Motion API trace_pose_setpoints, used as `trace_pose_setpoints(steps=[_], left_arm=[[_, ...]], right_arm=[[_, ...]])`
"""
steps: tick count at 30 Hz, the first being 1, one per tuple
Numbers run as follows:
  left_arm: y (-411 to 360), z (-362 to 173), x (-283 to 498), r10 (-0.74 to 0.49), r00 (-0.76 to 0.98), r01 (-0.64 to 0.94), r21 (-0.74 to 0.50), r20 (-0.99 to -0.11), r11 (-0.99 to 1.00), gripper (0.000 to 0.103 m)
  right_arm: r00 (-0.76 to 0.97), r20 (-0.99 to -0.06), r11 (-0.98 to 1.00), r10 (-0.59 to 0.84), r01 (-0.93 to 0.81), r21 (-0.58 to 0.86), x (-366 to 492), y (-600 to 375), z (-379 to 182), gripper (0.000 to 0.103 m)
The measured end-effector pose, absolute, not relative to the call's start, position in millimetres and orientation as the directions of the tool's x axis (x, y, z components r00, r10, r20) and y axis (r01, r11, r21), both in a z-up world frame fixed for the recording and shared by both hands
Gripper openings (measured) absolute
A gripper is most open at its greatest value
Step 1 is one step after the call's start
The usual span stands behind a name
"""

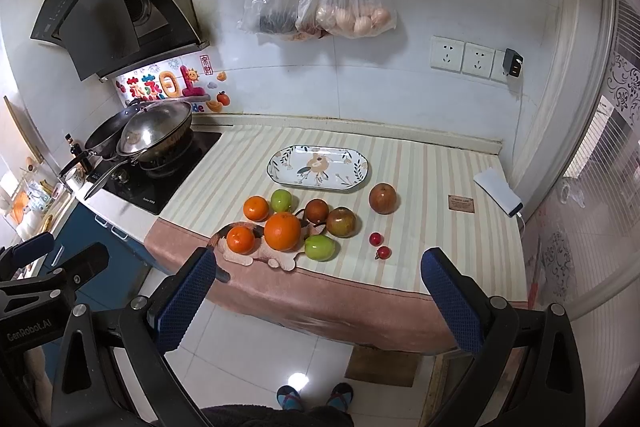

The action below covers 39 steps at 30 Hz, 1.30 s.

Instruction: Organize fruits

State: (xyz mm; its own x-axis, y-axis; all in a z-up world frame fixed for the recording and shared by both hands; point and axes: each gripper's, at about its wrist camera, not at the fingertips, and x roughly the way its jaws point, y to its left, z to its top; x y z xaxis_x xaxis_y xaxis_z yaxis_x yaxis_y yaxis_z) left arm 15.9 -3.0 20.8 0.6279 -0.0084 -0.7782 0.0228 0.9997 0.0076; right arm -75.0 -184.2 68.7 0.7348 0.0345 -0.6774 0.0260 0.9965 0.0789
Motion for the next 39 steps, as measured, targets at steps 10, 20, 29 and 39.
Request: trace_pose_setpoints(steps=[10,20,29,39], left_arm=[[-12,22,45,0.032,0.646,-0.003,0.040,-0.763,0.999,0.103],[-26,-63,135,0.159,0.518,0.003,0.188,-0.840,0.982,0.103],[14,-168,204,0.137,0.292,-0.041,0.130,-0.946,0.991,0.102],[27,-276,278,-0.075,0.043,0.054,-0.072,-0.996,0.996,0.093]], right_arm=[[0.637,-0.766,0.983,0.089,0.065,0.169,-39,-208,42,0.103],[0.535,-0.817,0.947,0.217,0.089,0.310,48,-237,-47,0.103],[0.389,-0.877,0.922,0.281,0.145,0.359,139,-206,-138,0.103],[0.227,-0.923,0.905,0.310,0.227,0.359,223,-148,-219,0.103]])
